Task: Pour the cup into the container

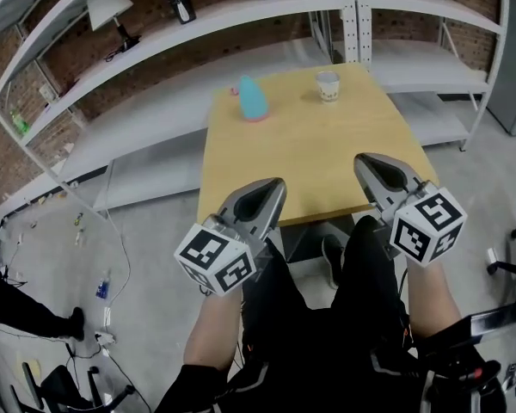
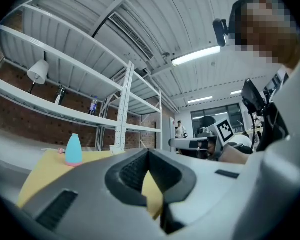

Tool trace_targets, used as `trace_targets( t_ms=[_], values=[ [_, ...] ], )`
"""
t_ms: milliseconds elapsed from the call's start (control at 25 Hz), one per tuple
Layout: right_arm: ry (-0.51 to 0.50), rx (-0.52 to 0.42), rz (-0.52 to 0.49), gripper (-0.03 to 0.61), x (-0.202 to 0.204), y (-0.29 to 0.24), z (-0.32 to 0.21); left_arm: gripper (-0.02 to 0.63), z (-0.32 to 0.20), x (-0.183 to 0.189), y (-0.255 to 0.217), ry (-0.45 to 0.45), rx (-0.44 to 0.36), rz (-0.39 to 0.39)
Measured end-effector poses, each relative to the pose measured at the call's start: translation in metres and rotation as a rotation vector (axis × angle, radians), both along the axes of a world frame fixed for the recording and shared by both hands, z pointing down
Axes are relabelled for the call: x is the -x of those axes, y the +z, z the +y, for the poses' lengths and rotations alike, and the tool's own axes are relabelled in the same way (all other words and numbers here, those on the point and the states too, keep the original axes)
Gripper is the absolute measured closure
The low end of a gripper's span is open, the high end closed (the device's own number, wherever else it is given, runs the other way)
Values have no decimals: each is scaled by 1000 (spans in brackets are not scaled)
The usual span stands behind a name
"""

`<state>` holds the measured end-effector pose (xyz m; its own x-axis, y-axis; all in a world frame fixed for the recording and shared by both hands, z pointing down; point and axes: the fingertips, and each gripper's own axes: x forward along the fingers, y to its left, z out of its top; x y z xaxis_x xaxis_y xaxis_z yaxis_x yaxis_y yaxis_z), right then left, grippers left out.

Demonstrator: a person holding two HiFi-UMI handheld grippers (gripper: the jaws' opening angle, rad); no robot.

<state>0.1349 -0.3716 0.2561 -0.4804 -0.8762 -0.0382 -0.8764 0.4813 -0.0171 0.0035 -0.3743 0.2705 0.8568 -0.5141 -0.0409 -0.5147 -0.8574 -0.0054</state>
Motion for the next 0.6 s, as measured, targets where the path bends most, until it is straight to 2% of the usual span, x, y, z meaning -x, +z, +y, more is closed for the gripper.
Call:
trace_targets(
  t_ms=[280,600],
  values=[
    [0,8,1,575,-15,-3,-101,621,-97,-11,-9,10,15,4],
    [14,2,-5,544,-24,-13,-174,621,-167,-20,-18,44,18,-26]
  ],
)
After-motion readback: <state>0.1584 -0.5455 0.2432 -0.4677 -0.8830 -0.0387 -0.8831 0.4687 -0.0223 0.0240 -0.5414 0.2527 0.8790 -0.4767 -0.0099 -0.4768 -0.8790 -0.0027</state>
